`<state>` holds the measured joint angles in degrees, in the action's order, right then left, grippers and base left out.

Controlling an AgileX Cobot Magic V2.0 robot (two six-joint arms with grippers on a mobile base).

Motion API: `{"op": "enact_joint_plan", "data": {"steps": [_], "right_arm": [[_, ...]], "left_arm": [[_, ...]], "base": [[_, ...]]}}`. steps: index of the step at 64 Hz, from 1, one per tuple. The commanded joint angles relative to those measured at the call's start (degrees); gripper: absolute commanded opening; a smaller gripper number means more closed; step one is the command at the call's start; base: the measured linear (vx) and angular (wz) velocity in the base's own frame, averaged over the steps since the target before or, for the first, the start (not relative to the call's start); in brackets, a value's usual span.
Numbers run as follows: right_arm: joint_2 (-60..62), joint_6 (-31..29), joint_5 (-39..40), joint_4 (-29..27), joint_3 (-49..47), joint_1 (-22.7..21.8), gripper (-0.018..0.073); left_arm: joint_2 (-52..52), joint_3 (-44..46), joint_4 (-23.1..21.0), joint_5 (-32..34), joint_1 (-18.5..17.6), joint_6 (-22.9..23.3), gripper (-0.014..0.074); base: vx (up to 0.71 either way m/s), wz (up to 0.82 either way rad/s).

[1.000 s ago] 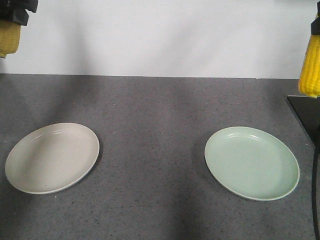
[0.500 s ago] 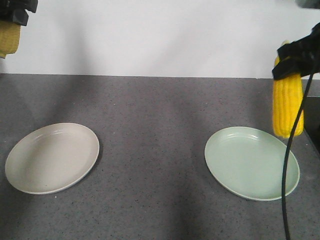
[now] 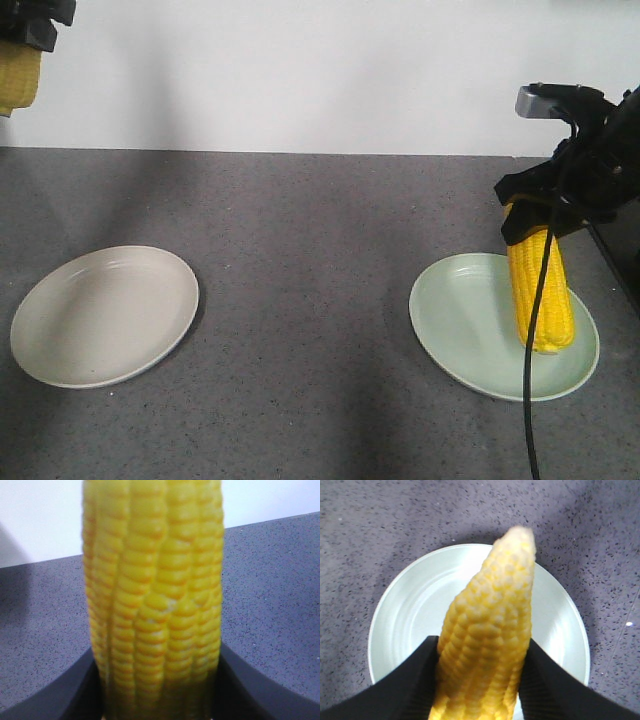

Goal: Distribute corn equally
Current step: 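Lower the right gripper's corn cob onto the pale green plate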

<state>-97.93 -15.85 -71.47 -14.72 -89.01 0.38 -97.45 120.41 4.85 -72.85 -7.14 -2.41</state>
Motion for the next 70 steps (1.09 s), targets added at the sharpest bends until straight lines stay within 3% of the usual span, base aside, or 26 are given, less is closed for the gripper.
{"op": "enact_joint_plan", "data": {"steps": [1,31,56,70], "right_arm": [[0.1,1.2,-1.9,-1.4,-1.3,-0.1,0.0227],[-4.3,2.3,-2.0,-2.1,2.3,-0.1,0.0238],[-4.3,-0.3,-2.0,-2.0,4.3,-0.1,0.0251],[-4.3,-1.2,-1.2,-2.4,4.3,-0.1,0.0337]], "left_arm": [[2.4,1.3,0.1,3.2,-0.1,0.6,-0.0006],[2.4,1.3,0.1,3.2,-0.1,0.6,-0.0006],[2.4,1.3,0.1,3.2,-0.1,0.6,-0.0006],[2.4,1.3,0.1,3.2,-0.1,0.6,-0.0006]], "base": [[0.0,0.0],[0.0,0.0],[0.0,0.0],[0.0,0.0]]}}
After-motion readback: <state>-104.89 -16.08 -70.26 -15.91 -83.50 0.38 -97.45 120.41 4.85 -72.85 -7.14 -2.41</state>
